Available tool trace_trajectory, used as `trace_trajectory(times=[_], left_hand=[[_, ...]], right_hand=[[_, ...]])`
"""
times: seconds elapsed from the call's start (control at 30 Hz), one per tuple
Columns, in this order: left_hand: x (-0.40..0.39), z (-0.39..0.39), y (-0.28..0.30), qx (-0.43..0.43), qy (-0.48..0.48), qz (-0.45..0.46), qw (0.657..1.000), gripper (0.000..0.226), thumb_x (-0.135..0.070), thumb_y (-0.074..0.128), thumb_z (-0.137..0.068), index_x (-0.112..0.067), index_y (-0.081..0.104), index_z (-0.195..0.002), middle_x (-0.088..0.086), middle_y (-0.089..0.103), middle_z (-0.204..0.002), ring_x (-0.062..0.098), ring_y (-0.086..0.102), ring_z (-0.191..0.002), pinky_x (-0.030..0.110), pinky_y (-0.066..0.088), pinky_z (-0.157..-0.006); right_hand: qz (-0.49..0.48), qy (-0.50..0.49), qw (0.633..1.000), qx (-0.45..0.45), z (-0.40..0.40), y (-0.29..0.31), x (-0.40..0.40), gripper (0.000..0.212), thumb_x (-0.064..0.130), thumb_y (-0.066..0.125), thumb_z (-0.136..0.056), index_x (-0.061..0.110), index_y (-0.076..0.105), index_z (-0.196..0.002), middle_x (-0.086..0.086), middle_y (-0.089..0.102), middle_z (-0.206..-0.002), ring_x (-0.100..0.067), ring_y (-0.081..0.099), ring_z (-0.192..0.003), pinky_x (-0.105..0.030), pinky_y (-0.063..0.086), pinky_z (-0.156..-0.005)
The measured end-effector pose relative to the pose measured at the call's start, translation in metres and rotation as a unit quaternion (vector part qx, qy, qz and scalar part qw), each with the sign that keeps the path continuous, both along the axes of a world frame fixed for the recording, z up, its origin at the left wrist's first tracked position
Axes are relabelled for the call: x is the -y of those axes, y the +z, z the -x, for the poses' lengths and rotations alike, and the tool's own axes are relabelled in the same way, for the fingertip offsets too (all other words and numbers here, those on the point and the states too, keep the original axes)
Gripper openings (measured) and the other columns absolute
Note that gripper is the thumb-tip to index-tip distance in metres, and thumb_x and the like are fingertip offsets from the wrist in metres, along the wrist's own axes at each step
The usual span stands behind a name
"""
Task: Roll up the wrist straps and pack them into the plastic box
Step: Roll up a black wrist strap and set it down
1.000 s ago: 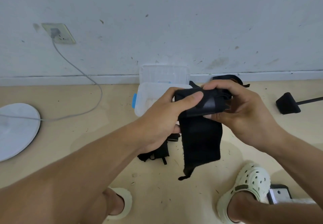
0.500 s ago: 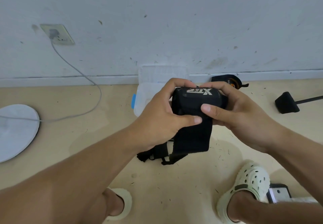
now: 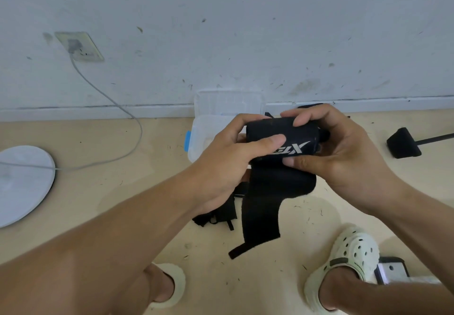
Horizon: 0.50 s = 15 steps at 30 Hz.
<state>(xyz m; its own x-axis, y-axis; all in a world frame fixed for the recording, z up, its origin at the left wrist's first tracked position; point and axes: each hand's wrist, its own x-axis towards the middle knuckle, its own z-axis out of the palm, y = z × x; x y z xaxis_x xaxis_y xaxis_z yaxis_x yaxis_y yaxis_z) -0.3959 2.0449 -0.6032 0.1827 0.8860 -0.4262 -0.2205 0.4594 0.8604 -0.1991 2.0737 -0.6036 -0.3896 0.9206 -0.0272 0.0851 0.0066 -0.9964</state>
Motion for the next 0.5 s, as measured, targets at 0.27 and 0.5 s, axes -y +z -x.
trace_trajectory(times=[0.27,0.5], left_hand=[[0.0008,0.0086,-0.0037,-0.063,-0.027,-0.13,0.989,0.055,0.001,0.084,-0.076,-0.039,0.066,-0.109,0.002,0.062,-0.127,0.028,0.069,-0.112,0.044,0.063,-0.086],[0.0032,0.0064,-0.0044,-0.084,-0.044,-0.148,0.984,0.062,-0.005,0.082,-0.068,-0.041,0.062,-0.115,0.001,0.062,-0.128,0.024,0.066,-0.114,0.044,0.064,-0.084]], right_hand=[[0.2,0.019,0.979,-0.03,-0.0023,0.0053,-0.0031,0.058,0.04,0.082,-0.081,0.025,0.063,-0.134,-0.004,0.07,-0.13,-0.023,0.07,-0.117,-0.038,0.062,-0.086],[0.186,0.027,0.982,-0.019,-0.0025,0.0032,-0.0003,0.057,0.031,0.082,-0.081,0.021,0.063,-0.133,-0.007,0.072,-0.125,-0.025,0.072,-0.113,-0.037,0.062,-0.084]])
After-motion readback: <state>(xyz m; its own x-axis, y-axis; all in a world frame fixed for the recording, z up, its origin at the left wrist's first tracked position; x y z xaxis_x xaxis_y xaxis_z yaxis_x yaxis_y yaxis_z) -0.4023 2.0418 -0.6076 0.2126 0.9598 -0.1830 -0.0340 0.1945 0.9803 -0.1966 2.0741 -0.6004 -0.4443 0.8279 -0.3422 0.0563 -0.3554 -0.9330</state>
